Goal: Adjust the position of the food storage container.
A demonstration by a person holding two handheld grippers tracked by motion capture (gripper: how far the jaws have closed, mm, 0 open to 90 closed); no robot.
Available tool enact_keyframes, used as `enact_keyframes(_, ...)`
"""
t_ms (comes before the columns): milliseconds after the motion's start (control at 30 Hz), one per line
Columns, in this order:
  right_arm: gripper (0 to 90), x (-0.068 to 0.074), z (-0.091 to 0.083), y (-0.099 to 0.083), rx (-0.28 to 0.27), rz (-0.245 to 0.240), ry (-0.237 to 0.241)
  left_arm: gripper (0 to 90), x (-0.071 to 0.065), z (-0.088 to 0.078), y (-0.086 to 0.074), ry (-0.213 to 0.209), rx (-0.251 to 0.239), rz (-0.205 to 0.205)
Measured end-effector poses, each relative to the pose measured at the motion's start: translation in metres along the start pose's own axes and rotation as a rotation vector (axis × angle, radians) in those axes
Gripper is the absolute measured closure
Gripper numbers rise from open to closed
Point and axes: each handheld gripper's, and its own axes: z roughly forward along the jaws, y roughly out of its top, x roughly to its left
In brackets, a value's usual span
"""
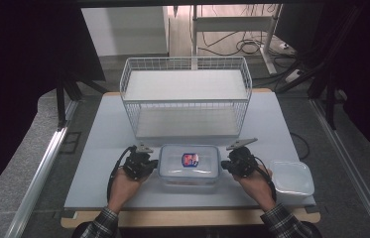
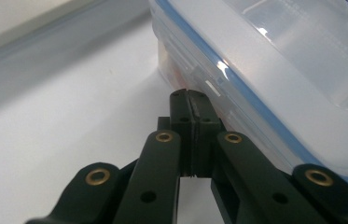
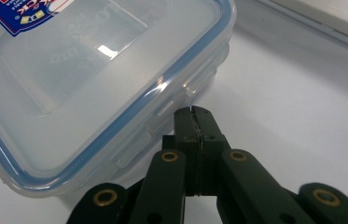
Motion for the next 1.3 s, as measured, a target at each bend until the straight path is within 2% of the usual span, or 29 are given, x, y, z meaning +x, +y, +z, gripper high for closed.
enact_keyframes(100, 90.0, 0.005, -0.002, -0.003, -0.001, -0.015, 0.0, 90.0, -0.004, -0.003, -0.004, 0.005, 0.002, 0.0)
enact_keyframes(133, 90.0, 0.005, -0.002, -0.003, -0.001, -0.015, 0.0, 90.0, -0.004, -0.005, -0.006, 0.0, 0.002, -0.004)
enact_keyframes(167, 89.8, 0.005, -0.003, -0.004, 0.0, -0.026, 0.019, 89.6, -0.001, -0.007, -0.009, -0.027, -0.001, -0.014)
enact_keyframes(200, 89.8, 0.005, -0.003, -0.004, 0.0, -0.026, 0.019, 87.0, -0.001, -0.007, -0.009, -0.027, -0.001, -0.014)
enact_keyframes(233, 89.6, 0.003, -0.004, -0.005, -0.008, -0.023, 0.046, 80.5, 0.002, -0.011, -0.013, -0.011, -0.026, -0.012)
enact_keyframes(267, 89.6, 0.003, -0.004, -0.005, -0.008, -0.023, 0.046, 74.9, 0.002, -0.011, -0.013, -0.011, -0.026, -0.012)
enact_keyframes(300, 88.3, 0.002, -0.006, -0.006, -0.017, -0.023, 0.046, 74.9, 0.004, -0.015, -0.015, 0.021, -0.049, 0.003)
enact_keyframes(333, 83.5, 0.002, -0.009, -0.006, -0.029, -0.026, 0.04, 68.9, 0.005, -0.02, -0.017, 0.035, -0.069, 0.007)
enact_keyframes(367, 79.5, 0.002, -0.013, -0.007, -0.046, -0.04, 0.033, 64.4, 0.005, -0.024, -0.02, 0.037, -0.094, -0.007)
enact_keyframes(400, 71.9, 0.001, -0.02, -0.008, -0.083, -0.045, 0.022, 55.0, 0.006, -0.026, -0.022, 0.037, -0.112, -0.017)
enact_keyframes(433, 69.2, 0.0, -0.023, -0.009, -0.098, -0.045, 0.023, 51.5, 0.009, -0.033, -0.028, 0.042, -0.141, -0.028)
enact_keyframes(500, 66.1, -0.001, -0.027, -0.01, -0.113, -0.038, 0.026, 42.1, 0.01, -0.036, -0.031, 0.043, -0.148, -0.035)
enact_keyframes(533, 57.8, -0.001, -0.035, -0.011, -0.148, -0.024, 0.035, 36.3, 0.011, -0.04, -0.036, 0.037, -0.155, -0.035)
enact_keyframes(600, 51.1, 0.0, -0.04, -0.012, -0.174, -0.019, 0.04, 26.1, 0.008, -0.044, -0.04, 0.014, -0.159, -0.02)
enact_keyframes(633, 51.1, 0.0, -0.04, -0.012, -0.174, -0.019, 0.04, 19.6, 0.008, -0.044, -0.04, 0.014, -0.159, -0.02)
enact_keyframes(667, 47.4, 0.001, -0.043, -0.013, -0.186, -0.016, 0.051, 19.6, 0.006, -0.045, -0.042, -0.002, -0.166, -0.017)
enact_keyframes(700, 43.5, 0.003, -0.045, -0.014, -0.199, -0.02, 0.063, 16.0, 0.005, -0.046, -0.043, -0.008, -0.168, -0.019)
enact_keyframes(733, 34.8, 0.006, -0.047, -0.017, -0.215, -0.025, 0.074, 9.3, 0.0, -0.047, -0.045, -0.016, -0.168, -0.005)
enact_keyframes(767, 34.8, 0.006, -0.047, -0.017, -0.215, -0.025, 0.074, 7.6, 0.0, -0.047, -0.045, -0.016, -0.168, -0.005)
enact_keyframes(800, 27.6, 0.009, -0.047, -0.02, -0.224, -0.033, 0.089, 7.4, -0.004, -0.049, -0.046, -0.008, -0.172, 0.02)
enact_keyframes(867, 24.7, 0.01, -0.047, -0.021, -0.231, -0.042, 0.104, 6.3, -0.006, -0.049, -0.046, -0.003, -0.172, 0.029)
enact_keyframes(933, 18.2, 0.013, -0.047, -0.026, -0.249, -0.059, 0.137, 6.0, -0.006, -0.048, -0.049, -0.002, -0.171, 0.048)
enact_keyframes(1000, 15.4, 0.015, -0.046, -0.031, -0.257, -0.049, 0.137, 4.7, -0.005, -0.045, -0.053, 0.001, -0.153, 0.081)
enact_keyframes(1100, 13.1, 0.016, -0.044, -0.034, -0.246, -0.041, 0.13, 4.1, -0.004, -0.044, -0.053, -0.008, -0.163, 0.084)
enact_keyframes(1167, 11.3, 0.015, -0.043, -0.036, -0.248, -0.034, 0.128, 3.3, -0.002, -0.045, -0.052, -0.025, -0.199, 0.056)
enact_keyframes(1300, 7.7, 0.014, -0.042, -0.035, -0.264, -0.02, 0.13, 1.4, 0.001, -0.046, -0.052, -0.038, -0.216, 0.025)
